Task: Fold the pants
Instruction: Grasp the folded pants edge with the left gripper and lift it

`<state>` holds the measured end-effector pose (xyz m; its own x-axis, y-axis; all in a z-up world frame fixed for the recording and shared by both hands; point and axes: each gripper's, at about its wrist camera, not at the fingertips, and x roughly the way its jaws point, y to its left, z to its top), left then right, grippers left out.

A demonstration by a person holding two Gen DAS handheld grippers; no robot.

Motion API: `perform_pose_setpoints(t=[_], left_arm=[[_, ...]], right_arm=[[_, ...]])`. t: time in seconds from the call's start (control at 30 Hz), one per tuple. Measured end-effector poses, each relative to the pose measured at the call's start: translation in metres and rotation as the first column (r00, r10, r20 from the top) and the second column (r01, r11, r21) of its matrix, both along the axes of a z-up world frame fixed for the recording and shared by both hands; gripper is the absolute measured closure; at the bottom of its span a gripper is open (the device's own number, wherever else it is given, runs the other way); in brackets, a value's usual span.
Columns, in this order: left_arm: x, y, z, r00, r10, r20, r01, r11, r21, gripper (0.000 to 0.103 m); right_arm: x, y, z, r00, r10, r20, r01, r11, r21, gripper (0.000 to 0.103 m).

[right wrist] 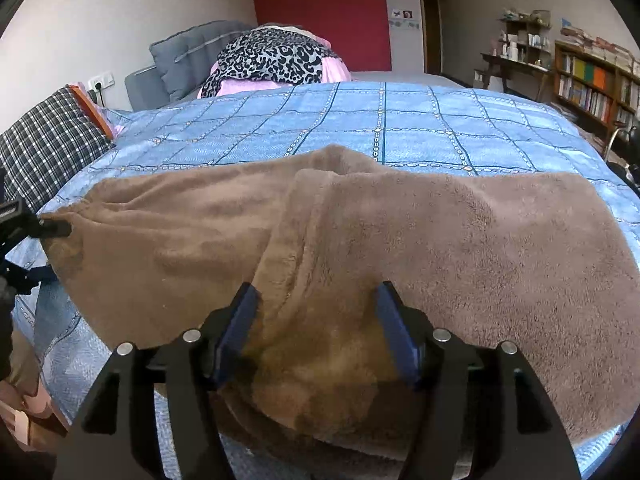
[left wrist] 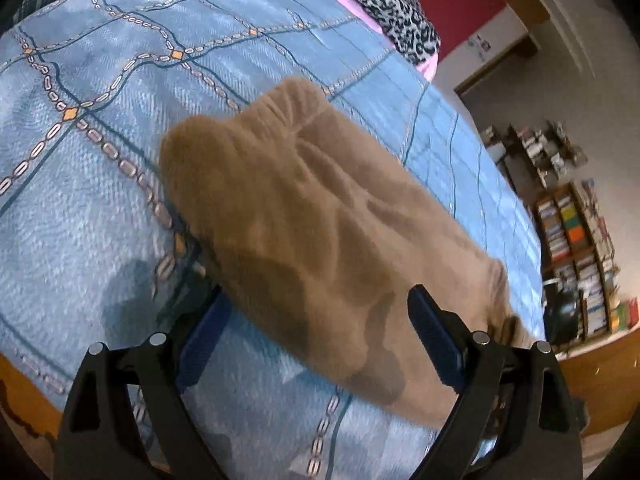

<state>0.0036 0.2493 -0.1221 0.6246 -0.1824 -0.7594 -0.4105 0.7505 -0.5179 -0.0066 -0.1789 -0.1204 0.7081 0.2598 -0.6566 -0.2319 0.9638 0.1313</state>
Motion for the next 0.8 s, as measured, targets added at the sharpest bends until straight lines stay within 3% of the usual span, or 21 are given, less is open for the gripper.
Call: perform_pose_setpoints(t=[0.17, 0.23, 0.3, 0.4, 0.6, 0.8], left_arm=[[0.016, 0.001, -0.005, 1.000, -0.001, 0.011, 0.001, 1.000, -0.016, 0.015], [0.018, 0.001, -0.005, 1.000, 0.007, 0.018, -0.006, 1.000, -0.011, 0.029], [0.019, 0.003, -0.002, 1.000, 0.020, 0.019, -0.020, 1.000, -0.003, 0.051], [0.020, 0.005, 0.005, 0.999, 0.018, 0.031, -0.018, 1.000, 0.015, 0.073], [0.022, -0.010, 0.041, 0.991, -0.053, 0.120, 0.038, 0.992, 0.124, 0.085], [0.035, -0.050, 0.088, 0.961, -0.175, 0.216, 0.118, 0.961, 0.252, 0.087]], right_arm=[[0.000, -0.001, 0.000, 1.000, -0.004, 0.003, 0.004, 1.000, 0.005, 0.040], [0.000, -0.001, 0.000, 1.000, -0.004, 0.005, 0.004, 1.000, 0.005, 0.040], [0.000, -0.001, -0.001, 1.000, -0.004, 0.004, 0.004, 1.000, 0.005, 0.040], [0.000, -0.001, -0.001, 1.000, -0.005, 0.004, 0.005, 1.000, 0.006, 0.040], [0.000, -0.002, -0.001, 1.000, -0.009, 0.001, 0.009, 1.000, 0.013, 0.040], [-0.001, -0.004, 0.002, 1.000, -0.014, -0.003, 0.014, 0.999, 0.030, 0.040]])
